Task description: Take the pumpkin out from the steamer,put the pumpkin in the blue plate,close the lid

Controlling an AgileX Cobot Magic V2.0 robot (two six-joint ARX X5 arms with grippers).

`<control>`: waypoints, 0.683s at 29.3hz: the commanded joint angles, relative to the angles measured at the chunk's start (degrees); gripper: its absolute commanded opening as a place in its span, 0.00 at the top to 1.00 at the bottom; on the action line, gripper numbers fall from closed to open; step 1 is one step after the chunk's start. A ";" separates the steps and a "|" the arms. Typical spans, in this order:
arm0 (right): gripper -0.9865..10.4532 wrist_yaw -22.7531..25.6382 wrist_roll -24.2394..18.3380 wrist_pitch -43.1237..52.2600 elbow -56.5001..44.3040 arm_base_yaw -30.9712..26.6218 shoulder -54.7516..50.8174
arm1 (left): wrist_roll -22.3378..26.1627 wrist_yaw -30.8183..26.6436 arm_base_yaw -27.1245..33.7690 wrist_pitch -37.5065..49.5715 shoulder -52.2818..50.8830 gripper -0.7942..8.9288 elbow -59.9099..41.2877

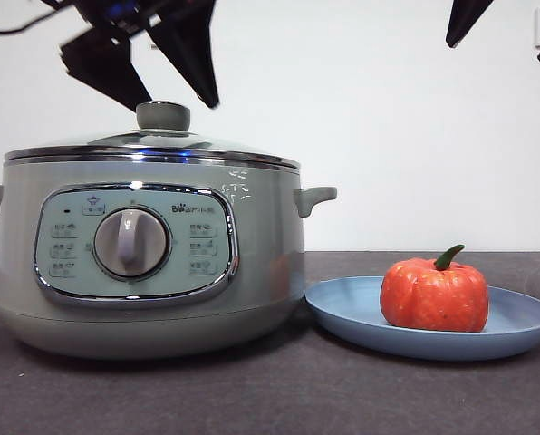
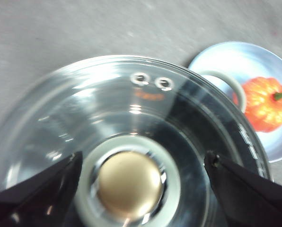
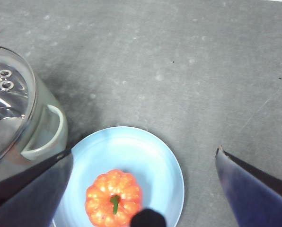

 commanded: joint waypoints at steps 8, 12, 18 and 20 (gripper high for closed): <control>0.93 -0.11 -1.86 0.76 -1.70 0.11 -12.98 | 0.87 -12.31 -0.07 -4.98 -23.61 0.93 -0.57; 0.92 -0.11 -2.03 8.79 -10.60 0.20 -23.69 | 0.44 -16.41 -0.07 0.92 -34.97 0.93 -11.28; 0.92 0.11 -1.36 13.42 -18.93 0.17 -36.09 | -2.80 -17.62 -0.09 13.51 -49.92 0.93 -30.75; 0.92 1.44 -1.33 12.61 -18.91 0.17 -36.74 | -5.40 -17.51 -0.09 13.88 -52.68 0.93 -32.70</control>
